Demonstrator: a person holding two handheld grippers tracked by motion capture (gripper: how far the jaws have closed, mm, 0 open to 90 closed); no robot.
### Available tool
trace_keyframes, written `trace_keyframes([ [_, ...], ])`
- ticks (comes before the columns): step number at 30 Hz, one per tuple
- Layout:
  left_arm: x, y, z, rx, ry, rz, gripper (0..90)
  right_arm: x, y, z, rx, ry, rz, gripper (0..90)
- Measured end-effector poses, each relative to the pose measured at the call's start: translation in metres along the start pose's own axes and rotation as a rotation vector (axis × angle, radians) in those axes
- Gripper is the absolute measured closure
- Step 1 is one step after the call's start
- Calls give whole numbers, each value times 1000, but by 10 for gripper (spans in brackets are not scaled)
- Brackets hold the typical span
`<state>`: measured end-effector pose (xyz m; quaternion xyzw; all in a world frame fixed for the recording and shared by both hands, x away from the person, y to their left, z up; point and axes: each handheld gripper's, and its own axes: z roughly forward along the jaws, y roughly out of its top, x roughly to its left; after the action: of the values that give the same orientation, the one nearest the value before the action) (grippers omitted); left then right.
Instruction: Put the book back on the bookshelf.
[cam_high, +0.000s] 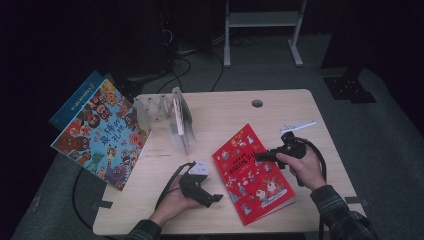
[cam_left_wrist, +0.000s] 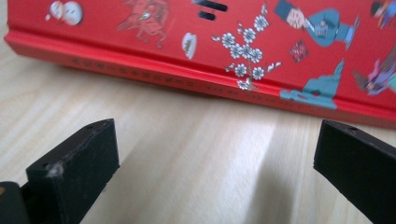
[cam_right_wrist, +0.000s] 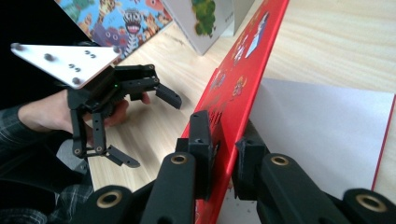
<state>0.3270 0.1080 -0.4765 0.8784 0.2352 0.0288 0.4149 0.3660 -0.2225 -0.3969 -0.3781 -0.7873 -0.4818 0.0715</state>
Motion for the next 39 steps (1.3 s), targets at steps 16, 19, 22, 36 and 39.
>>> trace_keyframes([
  [16,30,20,6,-153,-40,-104,0,11,4,-9,-52,16,-48,811],
  [19,33,21,7,-163,-56,-126,0,11,4,-10,-59,31,-53,816],
  [22,36,25,9,-163,-65,-122,0,12,4,-10,-64,39,-56,818],
  [36,39,36,-2,-204,-93,-163,0,12,3,-16,-72,53,-58,812],
  [39,40,38,-7,-227,-100,-165,0,12,3,-17,-77,60,-57,812],
])
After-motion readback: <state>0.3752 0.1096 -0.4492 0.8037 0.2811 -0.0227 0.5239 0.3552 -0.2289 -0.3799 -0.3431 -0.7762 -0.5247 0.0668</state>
